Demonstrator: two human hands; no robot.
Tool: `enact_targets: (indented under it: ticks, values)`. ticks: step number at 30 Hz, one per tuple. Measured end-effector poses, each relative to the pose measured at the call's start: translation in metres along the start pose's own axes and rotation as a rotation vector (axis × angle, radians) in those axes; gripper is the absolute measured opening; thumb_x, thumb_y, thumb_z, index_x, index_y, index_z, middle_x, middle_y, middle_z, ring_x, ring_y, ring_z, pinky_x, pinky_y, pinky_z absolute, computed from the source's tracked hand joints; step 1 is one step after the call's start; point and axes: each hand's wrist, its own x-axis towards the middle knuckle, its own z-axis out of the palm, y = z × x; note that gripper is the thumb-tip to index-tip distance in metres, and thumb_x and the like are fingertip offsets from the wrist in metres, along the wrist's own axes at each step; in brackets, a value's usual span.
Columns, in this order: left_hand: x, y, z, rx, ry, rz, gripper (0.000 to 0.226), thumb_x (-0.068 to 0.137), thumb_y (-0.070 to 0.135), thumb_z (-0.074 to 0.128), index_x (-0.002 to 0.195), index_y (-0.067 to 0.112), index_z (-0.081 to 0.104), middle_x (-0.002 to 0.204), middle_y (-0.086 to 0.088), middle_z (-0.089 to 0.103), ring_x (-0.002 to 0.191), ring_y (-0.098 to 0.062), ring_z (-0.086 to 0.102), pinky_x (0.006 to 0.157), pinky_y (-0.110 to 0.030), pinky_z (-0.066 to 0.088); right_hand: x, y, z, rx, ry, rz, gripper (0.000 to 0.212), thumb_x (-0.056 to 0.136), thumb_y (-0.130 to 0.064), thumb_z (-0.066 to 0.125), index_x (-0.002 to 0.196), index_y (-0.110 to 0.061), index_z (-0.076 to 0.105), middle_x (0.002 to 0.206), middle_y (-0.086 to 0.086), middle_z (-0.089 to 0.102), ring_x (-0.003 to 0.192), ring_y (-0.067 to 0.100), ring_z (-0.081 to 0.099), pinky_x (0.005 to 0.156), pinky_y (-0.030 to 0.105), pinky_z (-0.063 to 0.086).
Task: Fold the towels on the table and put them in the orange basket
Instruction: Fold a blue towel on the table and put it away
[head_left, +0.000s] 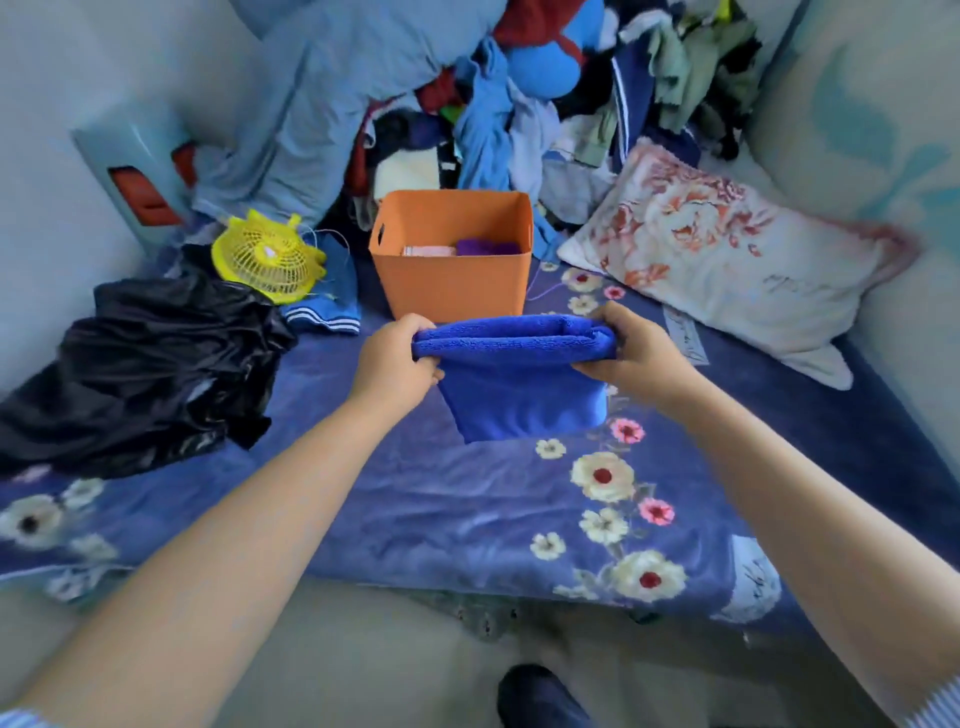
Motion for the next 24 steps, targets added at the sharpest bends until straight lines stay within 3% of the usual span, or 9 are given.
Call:
enact_targets:
  ticks: [2, 4, 7, 10, 13, 16, 20, 22, 24]
  values:
    - [0.021, -0.011, -0.014, -0.044, 0.048, -0.041, 0.024, 0.075, -0.01, 0.061, 0.096, 0.003, 0.059, 0.09, -0.01, 0.061, 0.088, -0.03, 0.062, 0.083, -0.045, 0.053, 0.03, -0.009, 0.012, 0.016, -0.018, -0.056, 0.025, 0.074, 0.001, 0.067, 0.083, -0.012, 0.048, 0.065, -0.007, 0.048, 0.063, 0.012, 0.043, 0.057, 0.02, 0.033]
    - [0.045, -0.021, -0.024, -0.11, 0.087, -0.074, 0.024, 0.077, -0.009, 0.062, 0.098, 0.001, 0.058, 0.096, -0.015, 0.063, 0.094, -0.032, 0.063, 0.087, -0.048, 0.051, 0.061, -0.014, 0.019, 0.038, -0.045, -0.102, 0.023, 0.074, 0.003, 0.067, 0.084, -0.009, 0.05, 0.066, -0.006, 0.05, 0.063, 0.01, 0.044, 0.055, 0.01, 0.034]
    - [0.08, -0.03, -0.03, -0.148, 0.108, -0.11, 0.02, 0.081, -0.007, 0.059, 0.099, 0.002, 0.056, 0.102, -0.022, 0.064, 0.092, -0.033, 0.065, 0.087, -0.048, 0.051, 0.101, -0.012, 0.026, 0.046, -0.088, -0.13, 0.021, 0.074, 0.005, 0.067, 0.09, 0.001, 0.055, 0.075, 0.003, 0.052, 0.072, 0.016, 0.045, 0.057, 0.006, 0.035]
    - [0.138, -0.036, -0.033, -0.204, 0.107, -0.12, 0.015, 0.087, -0.004, 0.052, 0.095, 0.009, 0.052, 0.095, -0.016, 0.064, 0.069, -0.017, 0.065, 0.07, -0.028, 0.057, 0.162, -0.007, 0.028, 0.092, -0.115, -0.117, 0.023, 0.075, 0.005, 0.066, 0.091, -0.007, 0.054, 0.07, -0.008, 0.05, 0.068, 0.011, 0.045, 0.058, 0.008, 0.035]
    - [0.207, -0.038, -0.035, -0.241, 0.082, -0.132, 0.016, 0.089, -0.001, 0.05, 0.084, 0.014, 0.049, 0.083, -0.002, 0.061, 0.06, -0.001, 0.062, 0.054, -0.01, 0.051, 0.229, 0.001, 0.025, 0.135, -0.118, -0.098, 0.028, 0.076, 0.008, 0.062, 0.088, -0.015, 0.049, 0.07, -0.014, 0.048, 0.063, -0.002, 0.044, 0.059, 0.009, 0.036]
    - [0.27, -0.037, -0.036, -0.29, 0.068, -0.142, 0.028, 0.091, 0.002, 0.05, 0.076, 0.025, 0.045, 0.078, 0.006, 0.058, 0.052, 0.008, 0.062, 0.057, -0.012, 0.053, 0.293, 0.01, 0.024, 0.207, -0.086, -0.08, 0.032, 0.077, 0.013, 0.057, 0.084, -0.017, 0.049, 0.073, -0.013, 0.05, 0.06, -0.012, 0.047, 0.06, 0.003, 0.038]
    - [0.351, -0.038, -0.035, -0.323, 0.107, -0.133, 0.027, 0.09, 0.002, 0.051, 0.077, 0.025, 0.044, 0.078, 0.006, 0.056, 0.054, 0.008, 0.061, 0.072, -0.026, 0.052, 0.375, 0.018, 0.027, 0.3, -0.006, -0.056, 0.036, 0.08, 0.013, 0.052, 0.081, -0.023, 0.051, 0.075, -0.011, 0.052, 0.059, -0.015, 0.049, 0.059, 0.001, 0.039]
    - [0.386, -0.039, -0.036, -0.358, 0.138, -0.122, 0.017, 0.09, 0.002, 0.052, 0.084, 0.018, 0.047, 0.08, 0.004, 0.056, 0.058, 0.004, 0.061, 0.073, -0.024, 0.05, 0.409, 0.022, 0.03, 0.335, 0.045, -0.061, 0.03, 0.08, 0.011, 0.052, 0.086, -0.019, 0.053, 0.073, -0.011, 0.054, 0.06, -0.013, 0.051, 0.058, 0.002, 0.04]
    - [0.421, -0.042, -0.033, -0.404, 0.148, -0.118, 0.016, 0.09, 0.0, 0.052, 0.1, 0.011, 0.05, 0.083, 0.004, 0.057, 0.067, -0.005, 0.06, 0.072, -0.021, 0.051, 0.442, 0.028, 0.034, 0.395, 0.055, -0.047, 0.028, 0.083, 0.007, 0.052, 0.089, -0.02, 0.053, 0.075, -0.01, 0.055, 0.07, 0.0, 0.052, 0.066, 0.013, 0.042]
